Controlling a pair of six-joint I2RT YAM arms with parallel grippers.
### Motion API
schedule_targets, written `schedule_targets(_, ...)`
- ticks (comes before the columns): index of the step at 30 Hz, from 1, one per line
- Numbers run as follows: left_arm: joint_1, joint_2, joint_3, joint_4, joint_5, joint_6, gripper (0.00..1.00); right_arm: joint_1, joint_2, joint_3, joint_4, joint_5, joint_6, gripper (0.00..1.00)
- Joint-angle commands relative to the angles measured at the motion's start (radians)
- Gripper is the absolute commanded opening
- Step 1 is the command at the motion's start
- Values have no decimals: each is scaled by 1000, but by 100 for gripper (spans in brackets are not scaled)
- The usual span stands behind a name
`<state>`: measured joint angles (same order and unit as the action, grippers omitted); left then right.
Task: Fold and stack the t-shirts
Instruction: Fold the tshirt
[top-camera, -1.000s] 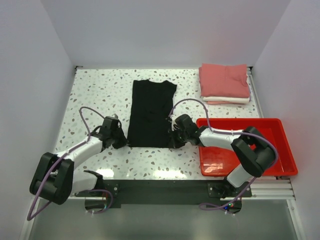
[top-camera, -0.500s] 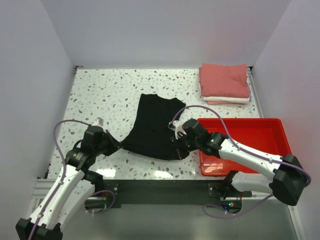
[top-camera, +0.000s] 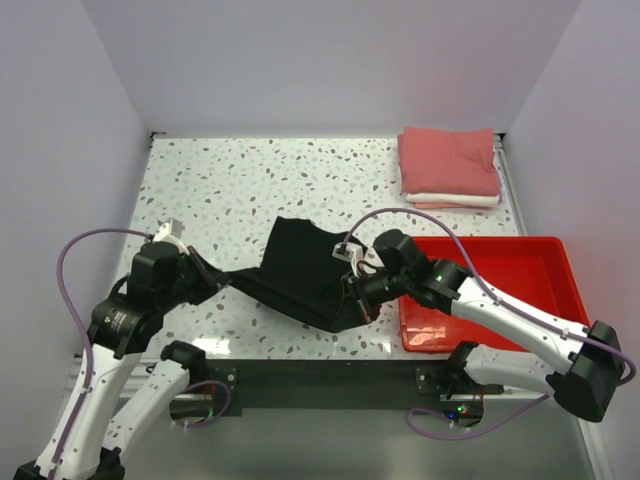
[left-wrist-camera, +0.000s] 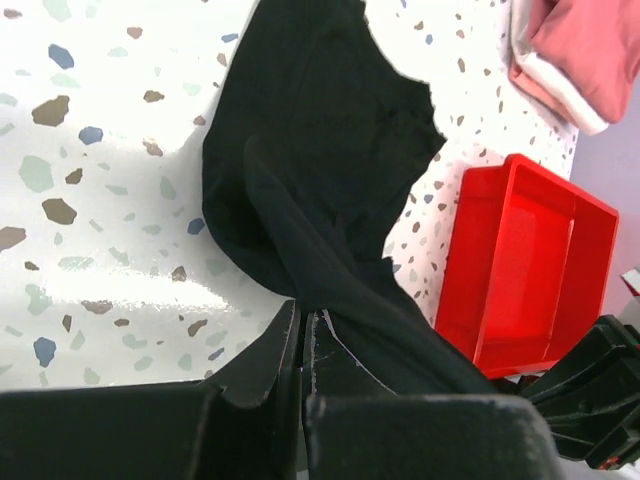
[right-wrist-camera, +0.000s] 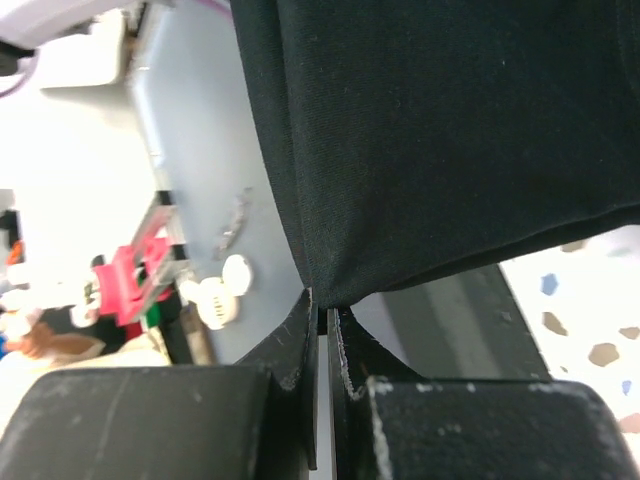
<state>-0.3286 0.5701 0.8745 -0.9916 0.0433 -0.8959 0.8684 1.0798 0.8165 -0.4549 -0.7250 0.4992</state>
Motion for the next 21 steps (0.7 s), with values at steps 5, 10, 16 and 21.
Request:
schedule_targets(5,10,8,101,8,-168,48,0,3,-44,41,-71,-142,56,0)
schedule_targets(10,10,53,80,63,-168,51,0,0,-35,55,-85,-105,49,0)
schedule_targets(16,10,122,37,206,-161,52,0,-68,-18,59,-110,-57,24,0)
schedule_targets(21,10,229,26,329,-123,63,0,-158,14,81,-122,-57,-17,0)
